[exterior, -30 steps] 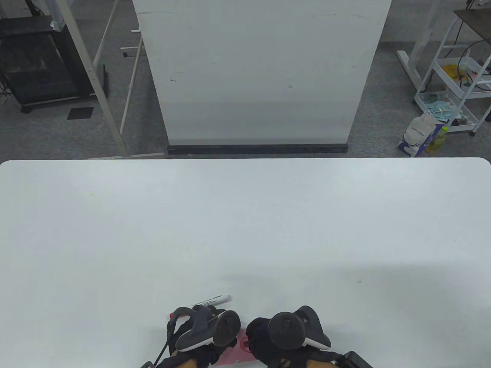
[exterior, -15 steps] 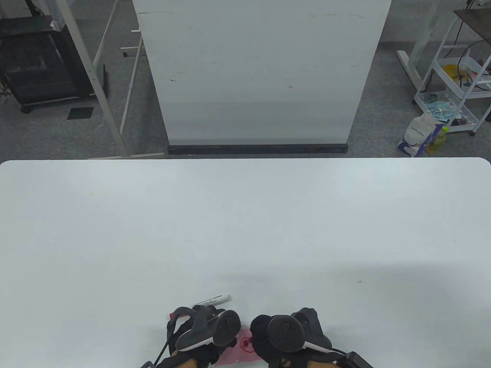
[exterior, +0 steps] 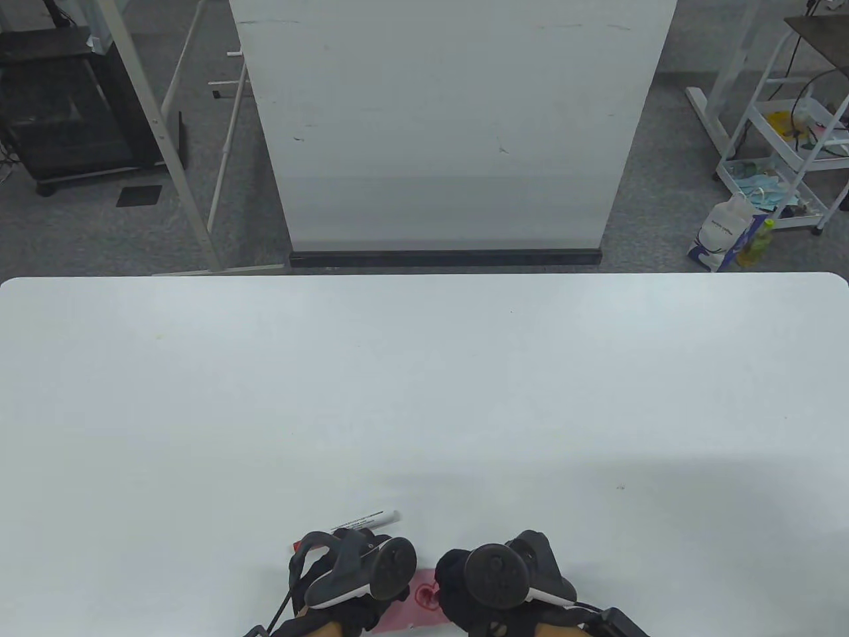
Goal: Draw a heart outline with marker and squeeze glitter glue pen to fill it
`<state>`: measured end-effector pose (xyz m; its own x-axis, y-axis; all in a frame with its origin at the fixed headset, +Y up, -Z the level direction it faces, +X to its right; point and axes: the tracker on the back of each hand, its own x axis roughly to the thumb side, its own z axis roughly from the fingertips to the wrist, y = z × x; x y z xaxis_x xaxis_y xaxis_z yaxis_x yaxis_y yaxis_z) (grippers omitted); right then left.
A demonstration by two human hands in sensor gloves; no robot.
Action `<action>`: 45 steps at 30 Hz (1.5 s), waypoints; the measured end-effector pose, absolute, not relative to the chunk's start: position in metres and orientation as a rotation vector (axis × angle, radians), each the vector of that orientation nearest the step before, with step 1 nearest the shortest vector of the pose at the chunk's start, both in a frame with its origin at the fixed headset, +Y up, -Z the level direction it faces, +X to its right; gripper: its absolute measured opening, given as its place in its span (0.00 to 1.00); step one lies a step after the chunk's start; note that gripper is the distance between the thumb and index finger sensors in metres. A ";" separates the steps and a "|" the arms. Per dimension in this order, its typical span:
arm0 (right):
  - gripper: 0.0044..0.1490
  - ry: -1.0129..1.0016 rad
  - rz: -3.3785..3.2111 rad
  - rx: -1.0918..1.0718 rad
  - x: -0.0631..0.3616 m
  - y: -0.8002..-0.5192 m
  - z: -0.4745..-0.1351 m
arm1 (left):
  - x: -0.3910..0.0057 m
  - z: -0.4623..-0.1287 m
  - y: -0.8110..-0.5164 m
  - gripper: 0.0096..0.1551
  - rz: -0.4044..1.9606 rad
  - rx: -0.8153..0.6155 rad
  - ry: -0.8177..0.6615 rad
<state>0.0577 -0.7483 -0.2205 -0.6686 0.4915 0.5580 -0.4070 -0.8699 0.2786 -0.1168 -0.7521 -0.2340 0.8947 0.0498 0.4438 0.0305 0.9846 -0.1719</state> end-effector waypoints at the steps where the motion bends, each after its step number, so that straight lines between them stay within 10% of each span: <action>1: 0.20 0.175 2.472 0.866 0.057 -0.750 -0.220 | -0.117 -0.234 -0.752 0.25 0.009 -0.176 -0.464; 45: 0.20 0.201 2.522 0.864 0.061 -0.745 -0.219 | -0.116 -0.233 -0.752 0.25 0.004 -0.180 -0.461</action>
<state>0.0608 -0.7451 -0.2192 -0.6950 0.4712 0.5430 -0.3795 -0.8819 0.2797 -0.1161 -0.7520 -0.2335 0.8958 0.0448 0.4422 0.0367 0.9841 -0.1741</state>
